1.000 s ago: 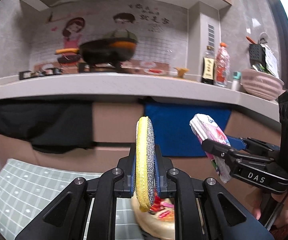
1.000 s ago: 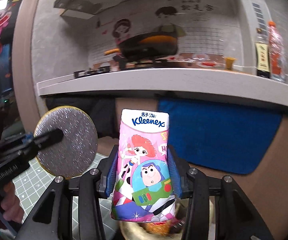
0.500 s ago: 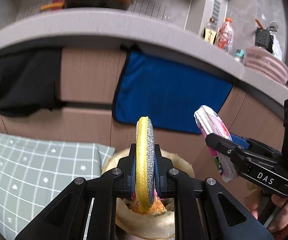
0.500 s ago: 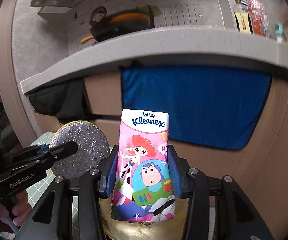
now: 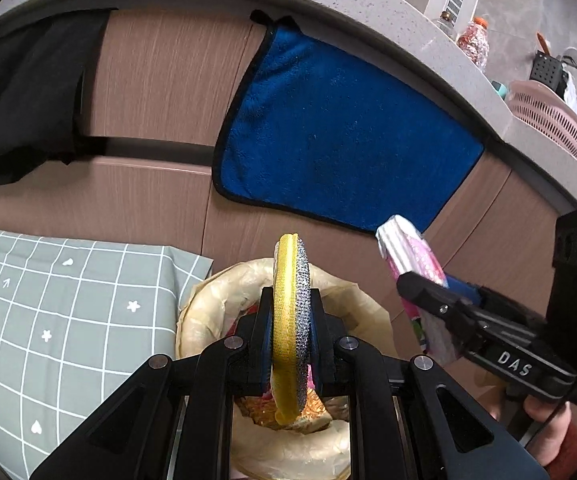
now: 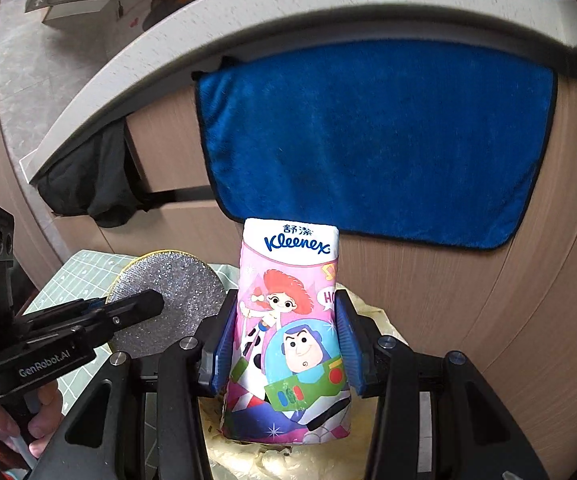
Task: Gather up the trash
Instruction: 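Open both grippers to drop the sponge and tissue pack into the bin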
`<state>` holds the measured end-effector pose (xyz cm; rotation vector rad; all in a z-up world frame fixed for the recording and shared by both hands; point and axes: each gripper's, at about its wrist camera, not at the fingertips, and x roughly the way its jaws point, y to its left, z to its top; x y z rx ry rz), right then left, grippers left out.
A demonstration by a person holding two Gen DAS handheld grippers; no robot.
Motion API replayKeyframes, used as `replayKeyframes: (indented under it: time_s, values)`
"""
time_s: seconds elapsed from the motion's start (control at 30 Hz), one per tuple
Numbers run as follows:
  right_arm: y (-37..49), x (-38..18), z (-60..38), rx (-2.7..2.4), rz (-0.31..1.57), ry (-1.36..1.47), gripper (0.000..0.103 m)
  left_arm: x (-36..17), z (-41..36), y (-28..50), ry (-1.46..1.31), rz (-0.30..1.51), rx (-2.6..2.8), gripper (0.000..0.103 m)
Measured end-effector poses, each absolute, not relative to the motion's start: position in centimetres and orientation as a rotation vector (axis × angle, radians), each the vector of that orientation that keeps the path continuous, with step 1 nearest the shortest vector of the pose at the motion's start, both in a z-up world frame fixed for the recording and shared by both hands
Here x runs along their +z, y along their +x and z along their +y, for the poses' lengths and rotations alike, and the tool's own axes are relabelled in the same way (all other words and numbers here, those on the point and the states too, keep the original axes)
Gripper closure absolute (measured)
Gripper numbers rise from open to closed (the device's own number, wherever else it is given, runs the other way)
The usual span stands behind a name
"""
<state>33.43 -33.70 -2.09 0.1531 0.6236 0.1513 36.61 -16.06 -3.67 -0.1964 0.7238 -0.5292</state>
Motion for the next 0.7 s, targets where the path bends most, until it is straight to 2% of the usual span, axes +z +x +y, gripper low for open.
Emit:
replayKeyframes:
  time_s: [0.07, 0.1, 0.17, 0.2, 0.3, 0.7]
  values:
    - [33.6, -2.3, -33.9, 0.151, 0.632, 0.167, 0.058, -3.5, -15.8, 36.9, -0.218, 0.728, -0.549, 0.081]
    - [33.8, -2.4, -34.0, 0.15, 0.635, 0.176, 0.057, -3.4, -15.6, 37.1, -0.233, 0.738, -0.565, 0.071]
    - [33.9, -2.6, -34.1, 0.126, 0.647, 0.185, 0.056, -3.1, -15.1, 37.2, -0.271, 0.739, -0.58, 0.057]
    - [33.9, -2.6, -34.1, 0.121, 0.648, 0.189, 0.055, -2.8, -14.5, 37.1, -0.303, 0.724, -0.579, 0.055]
    - [33.4, -2.5, -34.1, 0.126, 0.646, 0.213, 0.055, -1.7, -13.1, 36.4, -0.343, 0.682, -0.553, 0.052]
    - [33.3, -2.2, -31.6, 0.068, 0.641, 0.124, 0.052, 3.3, -7.4, 29.7, -0.312, 0.579, -0.435, 0.052]
